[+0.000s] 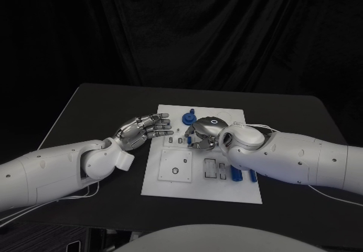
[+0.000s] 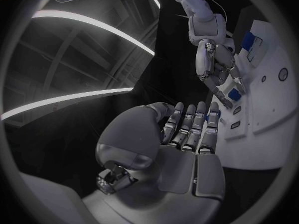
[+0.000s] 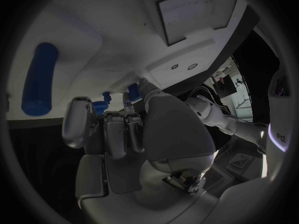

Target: Assemble the parts on the task board

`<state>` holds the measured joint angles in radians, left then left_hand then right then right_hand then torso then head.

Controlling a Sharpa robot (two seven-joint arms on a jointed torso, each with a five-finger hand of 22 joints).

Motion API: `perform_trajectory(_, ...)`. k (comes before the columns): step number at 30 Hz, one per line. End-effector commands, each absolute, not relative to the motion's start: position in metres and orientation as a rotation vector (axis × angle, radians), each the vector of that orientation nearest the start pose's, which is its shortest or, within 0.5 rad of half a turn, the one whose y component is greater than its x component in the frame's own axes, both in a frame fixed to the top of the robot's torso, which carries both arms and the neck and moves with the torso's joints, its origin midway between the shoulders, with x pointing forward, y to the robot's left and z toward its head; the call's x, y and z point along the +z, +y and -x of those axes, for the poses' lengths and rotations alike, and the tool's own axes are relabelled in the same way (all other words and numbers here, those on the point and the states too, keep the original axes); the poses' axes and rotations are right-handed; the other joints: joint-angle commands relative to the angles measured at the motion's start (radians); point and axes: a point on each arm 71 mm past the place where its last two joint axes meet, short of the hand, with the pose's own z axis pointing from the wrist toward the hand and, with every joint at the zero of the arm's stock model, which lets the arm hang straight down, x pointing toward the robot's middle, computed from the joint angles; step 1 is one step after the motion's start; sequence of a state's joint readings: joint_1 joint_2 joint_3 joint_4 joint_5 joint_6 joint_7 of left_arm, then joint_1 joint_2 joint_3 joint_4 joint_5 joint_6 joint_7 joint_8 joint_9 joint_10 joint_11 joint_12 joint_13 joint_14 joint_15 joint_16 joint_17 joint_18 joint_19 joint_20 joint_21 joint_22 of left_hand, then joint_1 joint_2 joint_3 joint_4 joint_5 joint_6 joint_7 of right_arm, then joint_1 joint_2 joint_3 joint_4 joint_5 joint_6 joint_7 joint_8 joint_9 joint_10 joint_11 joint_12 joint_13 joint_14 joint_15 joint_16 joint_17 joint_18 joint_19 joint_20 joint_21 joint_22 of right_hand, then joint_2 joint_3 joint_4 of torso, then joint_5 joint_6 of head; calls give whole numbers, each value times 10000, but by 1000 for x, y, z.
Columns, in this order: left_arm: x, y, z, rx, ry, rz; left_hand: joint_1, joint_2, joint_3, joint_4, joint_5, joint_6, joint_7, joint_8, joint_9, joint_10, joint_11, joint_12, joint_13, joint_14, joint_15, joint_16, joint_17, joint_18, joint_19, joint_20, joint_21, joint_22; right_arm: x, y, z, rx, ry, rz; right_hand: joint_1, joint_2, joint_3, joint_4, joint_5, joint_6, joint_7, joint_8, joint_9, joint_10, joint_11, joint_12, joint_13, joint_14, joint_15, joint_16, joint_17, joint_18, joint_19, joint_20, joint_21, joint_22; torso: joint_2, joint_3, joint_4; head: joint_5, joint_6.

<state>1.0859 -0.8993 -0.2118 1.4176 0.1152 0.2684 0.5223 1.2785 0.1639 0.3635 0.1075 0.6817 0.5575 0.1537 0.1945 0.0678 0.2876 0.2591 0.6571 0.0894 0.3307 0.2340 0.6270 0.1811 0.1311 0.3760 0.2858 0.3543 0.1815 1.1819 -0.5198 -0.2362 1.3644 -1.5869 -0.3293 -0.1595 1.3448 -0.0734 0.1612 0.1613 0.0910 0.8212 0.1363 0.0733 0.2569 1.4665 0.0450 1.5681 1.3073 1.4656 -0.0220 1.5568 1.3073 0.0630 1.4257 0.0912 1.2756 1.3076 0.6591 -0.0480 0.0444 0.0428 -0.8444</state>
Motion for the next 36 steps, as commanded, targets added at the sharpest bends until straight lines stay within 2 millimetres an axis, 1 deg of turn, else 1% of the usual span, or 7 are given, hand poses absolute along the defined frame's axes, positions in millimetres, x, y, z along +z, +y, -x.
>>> perform_trajectory(1, -282, 247, -437, -19608, 16030, 12919, -65, 57, 45, 3, -23, 36, -7, 31, 8, 41, 17, 59, 11, -43, 36, 43, -5, -148, -62, -22, 37, 12, -269, -83, -463, 6391, 17830, 4647, -62, -15, -78, 8, -79, -99, -2, -57, -22, 912, -26, -26, 2484, 939, 15, -44, 2397, 87, -90, -13, -67, 1658, 0, -5, -8, 4, 1)
perform_trajectory(16, -281, 251, -437, -19281, 15365, 12855, -124, 142, 167, 14, 89, 175, 47, 104, 29, 105, 88, 104, 25, 11, 94, 102, 10, -167, -42, 7, 77, 33, -251, -91, -454, 7490, 15987, 3941, -322, -641, -390, 751, -428, -766, -10, -58, -273, 834, -49, -57, 2397, 908, -12, -86, 2343, 93, -116, -54, -191, 1659, -7, 7, -15, 47, 163)
perform_trajectory(20, -278, 255, -439, -18635, 14421, 12628, -158, 5, 445, -132, 514, 749, 297, 376, 86, 931, 220, 464, 80, 697, 166, 561, 117, -236, 506, 3, 528, 245, -236, -95, -447, 8168, 14910, 3805, -175, -594, -289, 920, -414, -727, -31, -15, -288, 965, -67, -4, 2545, 992, -27, 44, 2509, 32, 35, -66, 83, 1749, -19, 15, -18, 92, 293)
perform_trajectory(24, -275, 261, -436, -17885, 13947, 12388, -120, -144, 668, -109, 282, 983, 422, 457, 72, 1542, 97, 522, -10, 1320, -29, 886, 88, -111, 1221, -92, 1299, 632, -217, -101, -443, 8626, 14014, 3849, 32, -484, -176, 977, -391, -722, -89, 4, -312, 905, -104, -29, 2476, 983, -47, 30, 2490, 33, 50, -76, 85, 1754, -44, 29, -44, 145, 384)
perform_trajectory(27, -273, 263, -434, -17342, 14044, 12035, -96, -199, 664, 151, -776, 1067, 462, 456, 49, 1850, 13, 466, -103, 1697, -152, 1071, 61, -43, 1621, -151, 1885, 943, -205, -106, -442, 8785, 13561, 3915, 103, -442, -142, 991, -382, -715, -117, 13, -320, 913, -125, -25, 2485, 986, -62, 34, 2495, 24, 76, -85, 129, 1768, -55, 33, -44, 135, 502)
perform_trajectory(31, -268, 264, -435, -16348, 14541, 11442, -65, -508, 11, 695, -3908, 1115, 275, 430, 41, 2836, -264, 713, -87, 3008, -497, 1960, 266, 233, 2515, -259, 3098, 1568, -191, -115, -439, 8845, 13204, 3972, 281, -331, -59, 995, -333, -716, -136, 24, -343, 896, -150, -33, 2465, 967, -87, 3, 2454, 16, 98, -106, 160, 1780, -125, 49, -56, 183, 607)
perform_trajectory(36, -259, 264, -443, -15136, 15547, 10571, -46, -765, -1090, 1491, -5230, 1430, 547, 580, 69, 4283, -981, 1907, 497, 4578, -1191, 3460, 815, 525, 3396, -565, 4574, 2333, -184, -131, -437, 8682, 13139, 3892, 447, -194, 18, 986, -248, -608, -125, 88, -345, 887, -148, -38, 2453, 957, -92, -13, 2434, 11, 111, -118, 170, 1786, -188, 70, -49, 207, 689)
